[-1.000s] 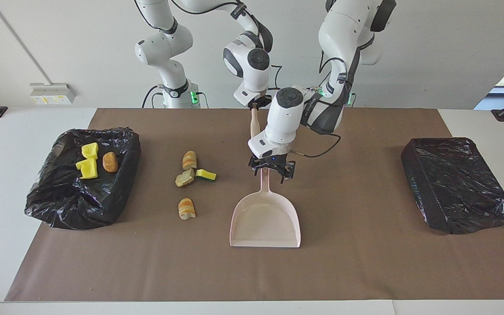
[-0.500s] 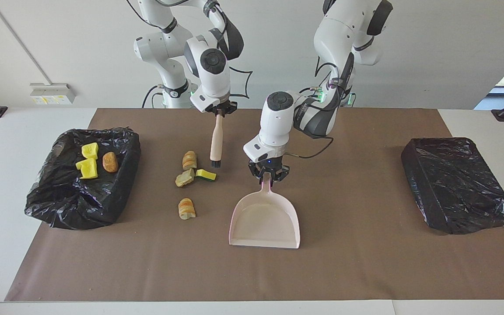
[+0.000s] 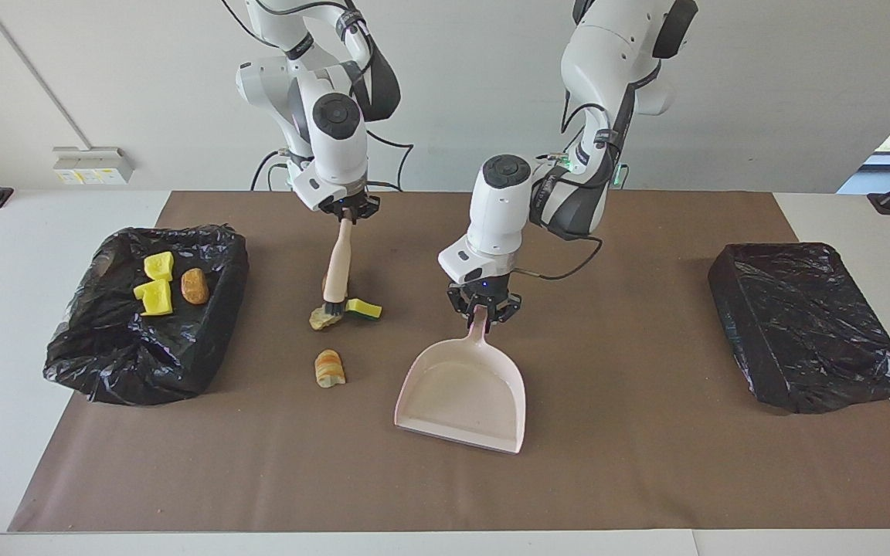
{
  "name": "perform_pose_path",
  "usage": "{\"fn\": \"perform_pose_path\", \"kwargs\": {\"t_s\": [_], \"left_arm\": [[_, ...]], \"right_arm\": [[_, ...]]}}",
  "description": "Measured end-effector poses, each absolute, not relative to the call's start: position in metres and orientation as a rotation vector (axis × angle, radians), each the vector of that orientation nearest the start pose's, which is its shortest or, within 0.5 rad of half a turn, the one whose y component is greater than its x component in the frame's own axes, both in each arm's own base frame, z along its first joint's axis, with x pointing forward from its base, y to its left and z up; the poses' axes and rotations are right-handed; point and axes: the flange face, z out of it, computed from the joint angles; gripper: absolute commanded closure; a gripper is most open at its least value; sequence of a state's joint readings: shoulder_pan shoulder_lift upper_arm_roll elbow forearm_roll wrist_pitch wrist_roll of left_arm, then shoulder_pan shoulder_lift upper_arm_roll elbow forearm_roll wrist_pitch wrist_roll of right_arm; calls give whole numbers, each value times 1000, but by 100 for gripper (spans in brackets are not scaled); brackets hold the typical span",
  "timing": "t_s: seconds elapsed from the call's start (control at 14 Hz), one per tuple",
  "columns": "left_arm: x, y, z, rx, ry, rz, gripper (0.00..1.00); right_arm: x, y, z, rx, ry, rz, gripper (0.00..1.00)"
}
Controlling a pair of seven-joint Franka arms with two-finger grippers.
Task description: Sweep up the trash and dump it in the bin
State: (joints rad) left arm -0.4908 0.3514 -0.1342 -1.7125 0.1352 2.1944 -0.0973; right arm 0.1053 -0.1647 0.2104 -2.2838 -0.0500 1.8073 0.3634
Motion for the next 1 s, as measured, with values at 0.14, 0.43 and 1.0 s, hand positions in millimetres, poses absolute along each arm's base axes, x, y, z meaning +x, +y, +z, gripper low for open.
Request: {"fn": "perform_pose_path", "kwargs": {"t_s": [0.14, 0.43, 1.0], "left_arm": [[545, -362, 412, -2864, 1145, -158, 100], [548, -339, 407, -2589, 1631, -17, 100], [519, -319, 378, -2285, 2039, 59, 100]], "right_arm": [[438, 96, 392, -3286, -36, 477, 100], [428, 72, 363, -3266, -90, 554, 100], [402, 123, 325, -3205, -210, 584, 100]]}}
